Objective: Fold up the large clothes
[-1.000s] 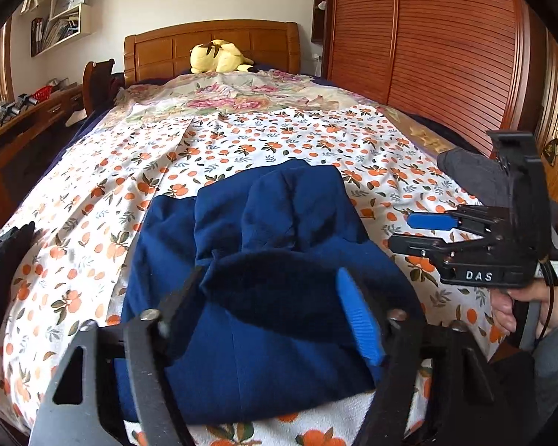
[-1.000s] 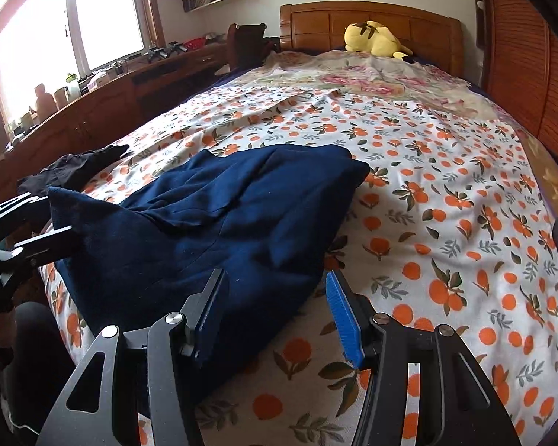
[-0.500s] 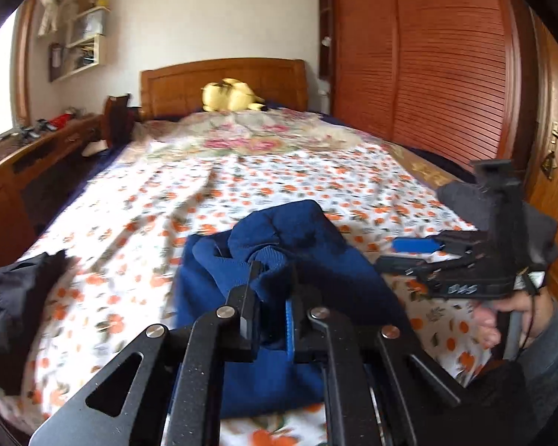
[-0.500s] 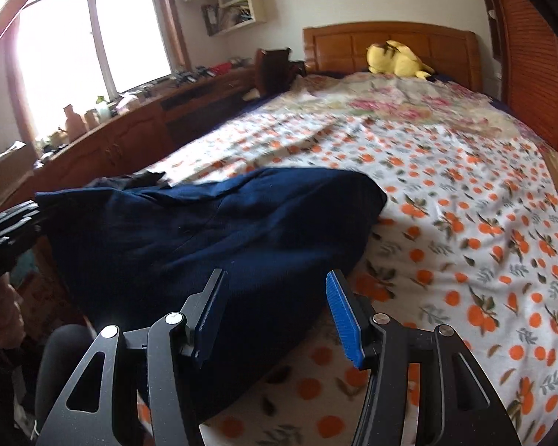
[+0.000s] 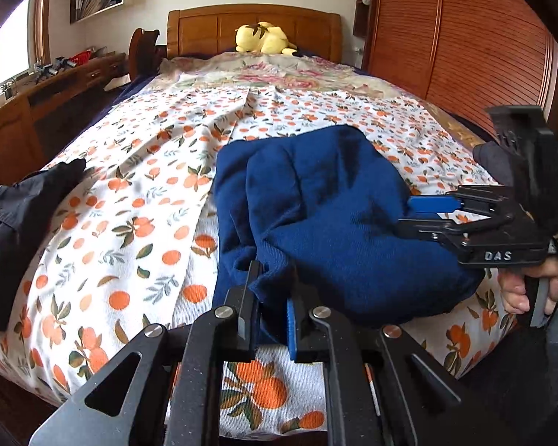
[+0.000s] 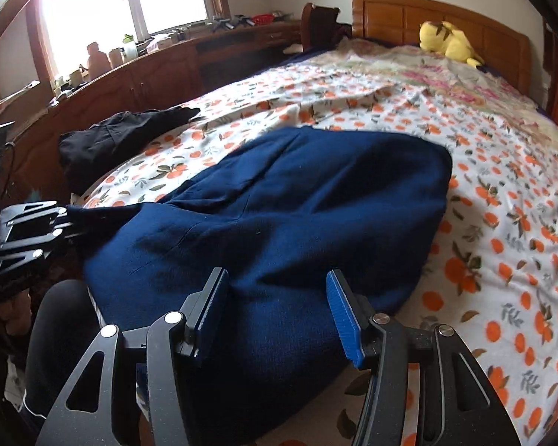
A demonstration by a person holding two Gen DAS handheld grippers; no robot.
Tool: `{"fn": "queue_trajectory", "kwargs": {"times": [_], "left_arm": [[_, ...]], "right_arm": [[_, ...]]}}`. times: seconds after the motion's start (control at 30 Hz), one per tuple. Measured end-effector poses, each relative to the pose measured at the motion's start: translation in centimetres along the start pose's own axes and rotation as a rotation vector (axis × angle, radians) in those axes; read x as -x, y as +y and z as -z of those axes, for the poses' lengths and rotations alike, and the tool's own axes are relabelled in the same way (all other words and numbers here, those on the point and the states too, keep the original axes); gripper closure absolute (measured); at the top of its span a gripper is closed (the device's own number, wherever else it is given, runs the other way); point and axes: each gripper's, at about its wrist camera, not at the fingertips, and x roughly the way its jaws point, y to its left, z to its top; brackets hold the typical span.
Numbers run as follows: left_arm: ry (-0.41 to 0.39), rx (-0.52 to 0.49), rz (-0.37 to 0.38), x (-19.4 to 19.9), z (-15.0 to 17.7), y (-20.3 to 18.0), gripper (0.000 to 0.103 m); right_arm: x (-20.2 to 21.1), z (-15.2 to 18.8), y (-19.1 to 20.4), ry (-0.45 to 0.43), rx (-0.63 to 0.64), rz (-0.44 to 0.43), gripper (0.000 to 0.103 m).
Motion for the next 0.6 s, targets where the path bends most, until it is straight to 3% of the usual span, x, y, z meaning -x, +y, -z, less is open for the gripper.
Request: {"fn": "queue_trajectory", "kwargs": {"times": [0.27,0.33,0.37,0.4,0.47,0.53,0.6], "left_arm": [[-0.006,0.011,0.032,0.5,0.3,0.2,0.087],[-0.011,0.01,0.036,1.0,0.3,0.2,0.078],[-0.019,0.007,0.02,1.4,0.3,0.3,0.067],[-0.033,0.002,0.007,1.8,0.3,0.4,0.061],[-0.05,-0.009,-0.006,2.5,0.4,0.5,0.061],[-0.049,-0.013,-0.018,2.9,0.6,0.9,0.051],[-0.057,-0.009,-0.025,3.3,0.7,1.3,0.027]], "right_arm": [[2.0,-0.4,1.0,-0.03,0.022,-0.003,0.047],[2.9,-0.2,1.7,-0.049,0.044,-0.026,0.047],[3.3,0.0,1.9,-0.056,0.054,-0.033,0.047],[3.4,0.2,1.8,-0.058,0.061,-0.039,0.046],[4.0,0.9,1.8,-0.057,0.074,-0.048,0.047],[3.4,1.0,1.7,-0.043,0.082,-0.045,0.047],[2.4,1.1,1.6,-0.013,0.084,-0.048,0.047]]}}
